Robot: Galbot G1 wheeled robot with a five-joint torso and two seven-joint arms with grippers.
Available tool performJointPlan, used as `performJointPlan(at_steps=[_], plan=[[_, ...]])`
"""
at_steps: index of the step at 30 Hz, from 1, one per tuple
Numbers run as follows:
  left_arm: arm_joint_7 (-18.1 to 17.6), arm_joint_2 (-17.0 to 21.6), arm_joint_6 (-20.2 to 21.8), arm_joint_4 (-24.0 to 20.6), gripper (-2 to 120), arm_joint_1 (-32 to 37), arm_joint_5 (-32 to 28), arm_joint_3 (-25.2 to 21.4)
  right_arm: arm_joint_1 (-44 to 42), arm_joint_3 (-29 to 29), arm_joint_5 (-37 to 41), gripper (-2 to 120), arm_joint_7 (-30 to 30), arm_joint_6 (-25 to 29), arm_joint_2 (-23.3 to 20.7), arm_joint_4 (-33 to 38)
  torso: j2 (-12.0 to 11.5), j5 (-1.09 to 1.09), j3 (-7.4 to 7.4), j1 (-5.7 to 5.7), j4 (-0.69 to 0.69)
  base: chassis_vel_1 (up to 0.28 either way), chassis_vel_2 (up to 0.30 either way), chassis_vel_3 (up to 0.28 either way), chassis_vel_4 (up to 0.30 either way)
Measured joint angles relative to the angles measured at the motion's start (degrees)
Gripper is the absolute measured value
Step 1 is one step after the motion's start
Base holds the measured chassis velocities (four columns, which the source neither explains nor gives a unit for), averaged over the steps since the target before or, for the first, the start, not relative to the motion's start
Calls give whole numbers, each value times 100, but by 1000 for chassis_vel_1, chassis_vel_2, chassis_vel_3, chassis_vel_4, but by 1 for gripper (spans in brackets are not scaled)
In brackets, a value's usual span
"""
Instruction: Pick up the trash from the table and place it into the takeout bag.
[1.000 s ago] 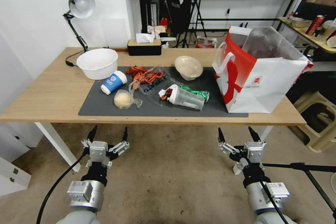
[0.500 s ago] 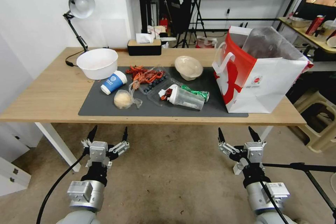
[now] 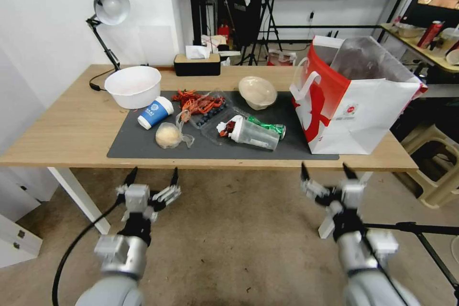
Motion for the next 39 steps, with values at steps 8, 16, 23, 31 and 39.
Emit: performJointPlan(at_steps=[8,16,23,31,39], plan=[[-40,0,-42,-20,100,3,-59,1,136,-68,395,100,-30,58,-118,-140,0,-2,0,-2,2,0,0,0,0],[-43,16,-89,24,100,-12,-56,-40,517,-116,1080,100,-105,22,-592,-411,0,-1,0,-4,2,0,0,0,0],[-42,-75,-114,126,100,-47,-4,-46,1220,-324,1878,100,-385,-54,-1609,-1202,0,0,-1,-3,1,0,0,0,0],[-39,-208,-147,207,100,-62,102,-47,2103,-576,2267,100,-568,-636,-2353,-1591,0,-2,-1,-3,2,0,0,0,0],[-37,-327,-199,224,100,-34,186,-69,3028,-1069,2441,100,-1139,-1163,-2889,-2065,0,-2,-1,-4,2,0,0,0,0]])
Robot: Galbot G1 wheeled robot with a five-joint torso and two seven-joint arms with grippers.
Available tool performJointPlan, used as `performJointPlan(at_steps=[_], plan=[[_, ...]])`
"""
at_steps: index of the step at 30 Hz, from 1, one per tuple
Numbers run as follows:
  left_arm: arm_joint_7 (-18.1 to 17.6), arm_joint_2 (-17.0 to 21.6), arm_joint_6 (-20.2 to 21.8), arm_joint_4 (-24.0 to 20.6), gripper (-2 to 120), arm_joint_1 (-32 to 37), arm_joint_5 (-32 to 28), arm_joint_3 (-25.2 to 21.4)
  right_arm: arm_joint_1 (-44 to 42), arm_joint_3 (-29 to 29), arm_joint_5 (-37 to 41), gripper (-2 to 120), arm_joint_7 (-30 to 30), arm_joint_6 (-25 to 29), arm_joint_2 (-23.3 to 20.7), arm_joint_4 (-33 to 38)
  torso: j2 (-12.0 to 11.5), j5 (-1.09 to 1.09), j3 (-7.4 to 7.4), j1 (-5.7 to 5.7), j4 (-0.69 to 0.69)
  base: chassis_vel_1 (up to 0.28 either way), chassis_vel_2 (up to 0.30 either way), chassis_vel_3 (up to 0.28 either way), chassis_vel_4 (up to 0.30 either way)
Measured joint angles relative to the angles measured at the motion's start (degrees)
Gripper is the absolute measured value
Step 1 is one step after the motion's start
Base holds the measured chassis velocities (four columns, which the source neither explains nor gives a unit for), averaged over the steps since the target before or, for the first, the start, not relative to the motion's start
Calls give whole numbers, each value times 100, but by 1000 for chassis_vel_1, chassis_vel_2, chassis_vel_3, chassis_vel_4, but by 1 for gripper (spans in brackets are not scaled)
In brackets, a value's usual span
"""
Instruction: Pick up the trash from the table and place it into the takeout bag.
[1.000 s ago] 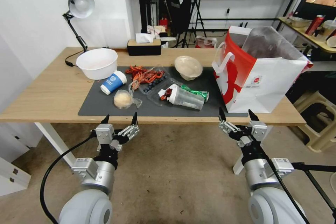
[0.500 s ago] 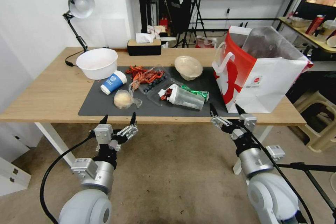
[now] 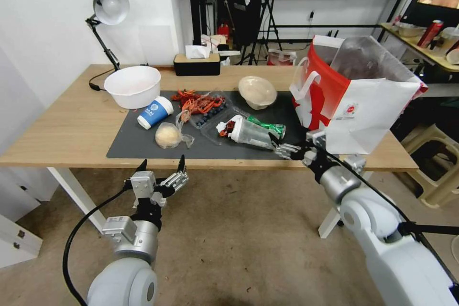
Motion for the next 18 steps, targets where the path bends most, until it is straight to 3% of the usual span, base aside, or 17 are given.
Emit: performJointPlan(at_steps=[8,18], plan=[[-2,-30,-44,-19,100,57,94,-36,770,-652,74,100,-514,-207,-189,-736,0,-1,0,0,1,0,0,0,0],[0,-30,-98,-40,100,104,184,-20,1240,-1013,67,100,-607,-259,-177,-1192,0,0,0,0,0,0,0,0,0]])
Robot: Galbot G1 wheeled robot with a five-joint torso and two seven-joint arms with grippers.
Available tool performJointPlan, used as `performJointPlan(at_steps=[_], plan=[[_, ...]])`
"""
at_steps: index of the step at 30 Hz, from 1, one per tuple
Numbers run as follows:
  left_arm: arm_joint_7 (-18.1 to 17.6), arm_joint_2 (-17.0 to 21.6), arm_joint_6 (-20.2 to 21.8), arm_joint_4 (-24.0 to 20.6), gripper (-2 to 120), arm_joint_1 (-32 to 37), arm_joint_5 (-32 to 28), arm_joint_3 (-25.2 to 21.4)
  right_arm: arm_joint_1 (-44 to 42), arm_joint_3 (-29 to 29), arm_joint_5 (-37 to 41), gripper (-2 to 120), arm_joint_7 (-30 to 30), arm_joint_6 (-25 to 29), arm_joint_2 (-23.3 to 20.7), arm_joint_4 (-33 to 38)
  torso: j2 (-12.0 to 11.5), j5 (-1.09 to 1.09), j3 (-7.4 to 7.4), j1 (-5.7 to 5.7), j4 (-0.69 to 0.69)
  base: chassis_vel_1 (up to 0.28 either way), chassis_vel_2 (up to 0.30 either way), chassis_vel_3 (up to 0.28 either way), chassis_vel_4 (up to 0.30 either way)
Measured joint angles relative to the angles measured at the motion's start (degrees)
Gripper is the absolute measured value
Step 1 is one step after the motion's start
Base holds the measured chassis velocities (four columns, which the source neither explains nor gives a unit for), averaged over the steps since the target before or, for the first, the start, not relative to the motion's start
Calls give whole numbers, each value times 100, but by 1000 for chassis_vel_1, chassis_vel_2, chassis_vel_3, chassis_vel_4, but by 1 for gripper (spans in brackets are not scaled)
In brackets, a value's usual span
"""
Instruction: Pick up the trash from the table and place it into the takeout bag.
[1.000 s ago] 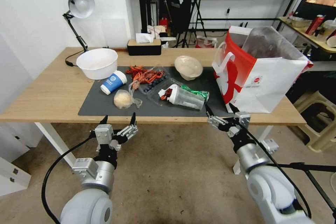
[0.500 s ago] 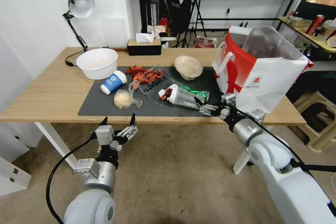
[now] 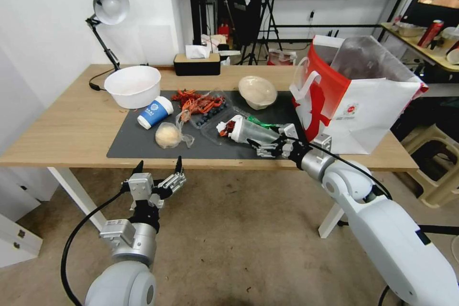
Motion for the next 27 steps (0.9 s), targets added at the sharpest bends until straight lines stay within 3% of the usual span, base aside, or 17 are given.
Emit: performJointPlan(at_steps=[21,27], plan=[[-24,3,-80,90,100,-49,1,23,-206,-70,-9,100,55,-120,-18,129,0,0,0,0,0,0,0,0,0],[-32,3,-96,95,100,-39,3,32,-327,-55,-14,89,102,-124,-16,179,1,0,0,0,0,0,0,0,0]])
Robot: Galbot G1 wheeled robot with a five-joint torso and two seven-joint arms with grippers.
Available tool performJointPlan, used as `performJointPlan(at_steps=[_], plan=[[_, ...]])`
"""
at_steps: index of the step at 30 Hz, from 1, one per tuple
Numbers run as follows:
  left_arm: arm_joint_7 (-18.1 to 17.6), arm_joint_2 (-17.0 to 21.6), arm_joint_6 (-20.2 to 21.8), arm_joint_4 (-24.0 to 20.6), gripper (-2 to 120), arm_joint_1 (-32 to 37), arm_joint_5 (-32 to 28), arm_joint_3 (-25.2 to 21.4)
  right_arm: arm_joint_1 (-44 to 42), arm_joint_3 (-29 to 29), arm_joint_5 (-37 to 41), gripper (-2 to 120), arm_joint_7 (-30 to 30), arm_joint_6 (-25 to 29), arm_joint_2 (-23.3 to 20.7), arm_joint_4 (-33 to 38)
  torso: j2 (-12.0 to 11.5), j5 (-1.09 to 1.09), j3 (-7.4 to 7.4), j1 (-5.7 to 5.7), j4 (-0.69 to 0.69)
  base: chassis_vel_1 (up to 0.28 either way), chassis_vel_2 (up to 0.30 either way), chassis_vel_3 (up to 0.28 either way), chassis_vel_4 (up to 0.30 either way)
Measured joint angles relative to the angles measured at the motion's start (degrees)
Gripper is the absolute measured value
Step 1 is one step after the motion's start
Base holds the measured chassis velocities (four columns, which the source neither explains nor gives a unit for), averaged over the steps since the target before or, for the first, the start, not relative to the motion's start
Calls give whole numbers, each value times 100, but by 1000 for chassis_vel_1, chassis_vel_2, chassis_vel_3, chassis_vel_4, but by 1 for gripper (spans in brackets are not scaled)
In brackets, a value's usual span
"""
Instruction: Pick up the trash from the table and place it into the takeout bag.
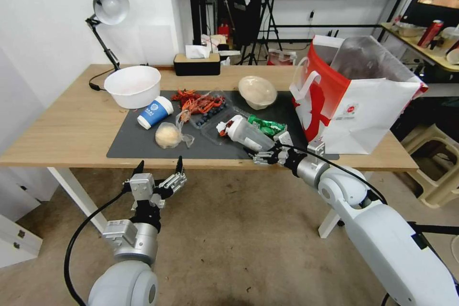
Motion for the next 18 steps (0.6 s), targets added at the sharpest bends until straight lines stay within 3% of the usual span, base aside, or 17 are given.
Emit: performJointPlan(at_steps=[3,5,7,10,18], plan=[[-2,0,-11,-5,100,15,11,7,-51,3,-4,77,6,0,0,17,0,0,0,0,0,0,0,0,0],[-2,0,-13,-8,100,20,12,9,-58,4,-5,75,7,0,0,21,0,0,0,0,0,0,0,0,0],[-4,0,-26,-17,100,34,21,14,-89,6,-6,62,14,-1,-3,45,0,0,0,0,0,0,0,0,0],[-5,0,-33,-31,100,46,26,15,-111,6,-6,52,26,0,-2,67,0,-1,0,0,0,0,0,0,0],[-11,0,-68,-39,100,77,34,11,-192,90,72,46,55,50,15,276,0,0,0,0,0,0,0,0,0]])
